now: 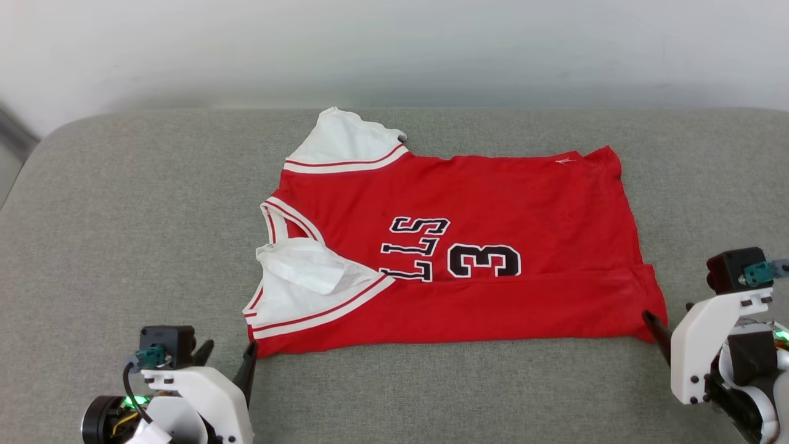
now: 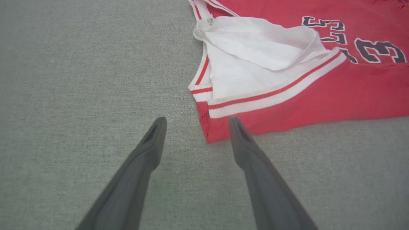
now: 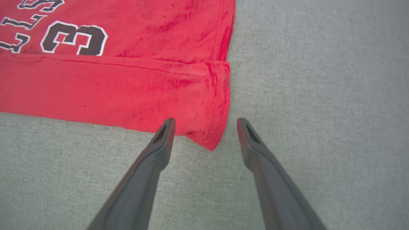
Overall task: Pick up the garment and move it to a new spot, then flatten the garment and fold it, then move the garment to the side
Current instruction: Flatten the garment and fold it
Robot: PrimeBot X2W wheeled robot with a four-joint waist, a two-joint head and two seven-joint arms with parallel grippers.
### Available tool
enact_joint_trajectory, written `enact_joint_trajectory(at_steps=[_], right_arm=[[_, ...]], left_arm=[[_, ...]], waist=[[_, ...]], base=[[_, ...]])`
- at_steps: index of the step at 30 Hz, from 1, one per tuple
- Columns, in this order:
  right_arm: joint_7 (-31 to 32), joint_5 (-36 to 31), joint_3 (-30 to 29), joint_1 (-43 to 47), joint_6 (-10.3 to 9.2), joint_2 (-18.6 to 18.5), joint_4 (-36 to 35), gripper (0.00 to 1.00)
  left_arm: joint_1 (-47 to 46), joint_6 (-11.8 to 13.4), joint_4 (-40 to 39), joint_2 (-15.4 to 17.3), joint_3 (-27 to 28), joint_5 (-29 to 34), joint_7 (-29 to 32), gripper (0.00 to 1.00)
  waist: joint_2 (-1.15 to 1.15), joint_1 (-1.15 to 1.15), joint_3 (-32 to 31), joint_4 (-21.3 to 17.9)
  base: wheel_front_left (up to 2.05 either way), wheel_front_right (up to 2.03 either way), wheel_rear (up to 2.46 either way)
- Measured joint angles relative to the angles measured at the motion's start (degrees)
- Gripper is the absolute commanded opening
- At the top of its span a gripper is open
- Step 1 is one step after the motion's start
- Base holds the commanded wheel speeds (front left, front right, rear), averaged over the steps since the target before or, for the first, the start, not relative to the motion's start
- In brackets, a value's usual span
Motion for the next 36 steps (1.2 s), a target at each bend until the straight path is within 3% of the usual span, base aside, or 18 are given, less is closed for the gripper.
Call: enact_joint_trajectory(at_steps=[6, 15, 24, 27, 29, 36], right_arm=[[6.89, -1.22, -2.74, 3.93, 0.0, 3.54, -8.32, 1.0], [9.56, -1.8, -3.07, 4.37, 0.0, 4.99, -13.88, 1.0], [9.58, -1.8, -2.81, 3.64, 0.0, 4.99, -14.97, 1.0], [9.53, -2.22, -2.61, 3.56, 0.0, 4.35, -15.1, 1.0], [9.6, -2.29, -2.44, 3.44, 0.0, 3.46, -15.21, 1.0], [10.26, -2.11, -1.71, 2.64, 0.0, 1.1, -14.75, 1.0]], left_arm=[[1.65, 1.74, -6.51, 0.96, -0.76, -0.94, 4.87, 1.0], [-1.67, 3.94, -5.88, 2.37, -1.09, -0.3, 9.68, 1.0], [-3.22, 3.57, -2.22, 2.68, -1.74, -1.18, 12.78, 1.0], [-3.91, 1.94, -0.76, 2.67, -2.23, -2.16, 14.1, 1.0], [-4.33, 0.86, -0.15, 2.55, -2.64, -2.67, 14.6, 0.0], [-4.59, -1.42, 0.55, 1.01, -3.11, -4.48, 13.92, 0.0]], waist=[[0.0, 0.0, 1.37, -0.48], [0.0, 0.01, 5.17, -1.82], [0.0, 0.01, 8.21, -3.16], [0.0, 0.0, 8.72, -3.33], [0.0, 0.0, 8.88, -3.33], [0.0, 0.01, 7.82, -2.21]], base=[[0.0, 0.0, 0.0], [0.0, 0.0, 0.0], [0.0, 0.0, 0.0], [0.0, 0.0, 0.0], [0.0, 0.0, 0.0], [0.0, 0.0, 0.0]])
